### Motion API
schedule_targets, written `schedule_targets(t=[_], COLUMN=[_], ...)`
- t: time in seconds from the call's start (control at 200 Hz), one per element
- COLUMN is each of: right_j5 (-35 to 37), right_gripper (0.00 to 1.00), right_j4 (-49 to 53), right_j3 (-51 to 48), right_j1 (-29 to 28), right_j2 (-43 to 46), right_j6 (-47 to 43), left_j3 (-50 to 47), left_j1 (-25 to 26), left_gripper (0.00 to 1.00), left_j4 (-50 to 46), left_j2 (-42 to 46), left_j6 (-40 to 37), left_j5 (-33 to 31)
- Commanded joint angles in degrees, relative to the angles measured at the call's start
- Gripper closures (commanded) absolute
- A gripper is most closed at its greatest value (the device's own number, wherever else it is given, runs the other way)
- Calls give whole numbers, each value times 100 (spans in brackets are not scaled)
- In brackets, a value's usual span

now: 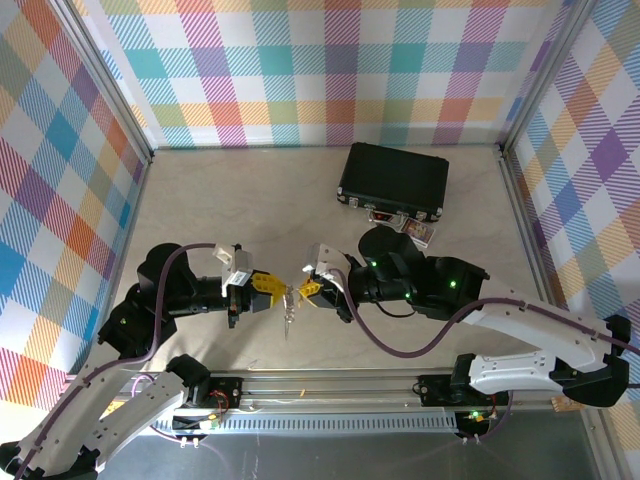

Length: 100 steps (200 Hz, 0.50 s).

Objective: Put the keys on the keyring

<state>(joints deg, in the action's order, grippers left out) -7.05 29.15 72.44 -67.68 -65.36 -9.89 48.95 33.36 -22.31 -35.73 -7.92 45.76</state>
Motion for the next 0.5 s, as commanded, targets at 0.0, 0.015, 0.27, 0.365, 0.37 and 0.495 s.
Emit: schedule_targets(t=[0.0, 0.015, 0.27, 0.365, 0.37, 0.495], right_j5=[-43, -43, 11, 43, 45, 118], right_gripper=[100, 100, 100, 100, 100, 100], right_j4=[-180, -183, -257, -280, -283, -334], right_j3=[209, 209, 196, 207, 212, 201], right_j1=[-61, -61, -70, -70, -70, -70], right_j2=[6, 4, -64, -74, -74, -76], right_j6=[65, 68, 173, 196, 202, 211], left_j3=[-60, -61, -92, -99, -102, -97], left_j1=[63, 65, 65, 65, 65, 65], left_gripper=[100, 100, 100, 100, 100, 100], left_j4=[279, 279, 321, 333, 328, 326], left_j2=[79, 87, 112, 114, 112, 104], left_j6=[63, 63, 115, 116, 116, 114], left_j5=[-62, -75, -129, -122, -121, -100])
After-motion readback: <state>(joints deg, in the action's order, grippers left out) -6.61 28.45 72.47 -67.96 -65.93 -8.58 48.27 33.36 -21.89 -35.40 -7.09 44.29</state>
